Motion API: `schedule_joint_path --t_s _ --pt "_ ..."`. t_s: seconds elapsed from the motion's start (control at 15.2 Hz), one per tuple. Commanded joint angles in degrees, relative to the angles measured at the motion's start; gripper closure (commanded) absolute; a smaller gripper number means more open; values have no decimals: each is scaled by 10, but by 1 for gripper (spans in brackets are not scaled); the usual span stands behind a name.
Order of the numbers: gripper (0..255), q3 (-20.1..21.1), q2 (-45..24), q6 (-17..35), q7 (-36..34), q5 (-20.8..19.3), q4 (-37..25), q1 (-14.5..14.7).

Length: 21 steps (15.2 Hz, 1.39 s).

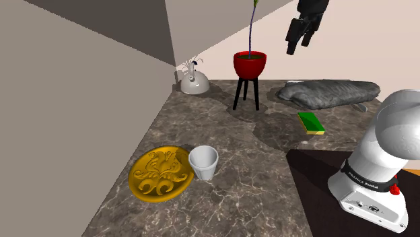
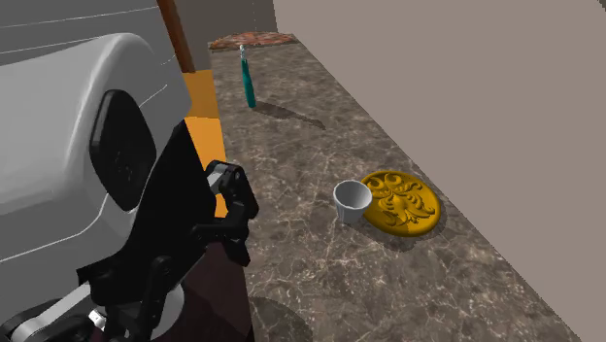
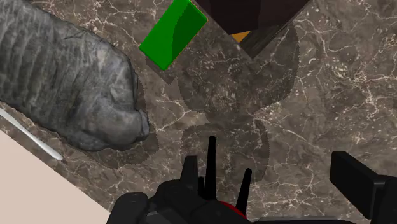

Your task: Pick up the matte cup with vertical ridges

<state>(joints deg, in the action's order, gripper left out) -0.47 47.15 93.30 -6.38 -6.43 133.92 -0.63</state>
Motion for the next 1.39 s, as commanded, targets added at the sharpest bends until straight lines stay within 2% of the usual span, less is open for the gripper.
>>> schedule_joint_path --t_s 0.0,0.66,1.32 --pt "0 0 0 0 0 0 0 0" --pt "0 80 -16 131 -122 92 113 36" --pt "0 175 -120 297 -236 177 154 75"
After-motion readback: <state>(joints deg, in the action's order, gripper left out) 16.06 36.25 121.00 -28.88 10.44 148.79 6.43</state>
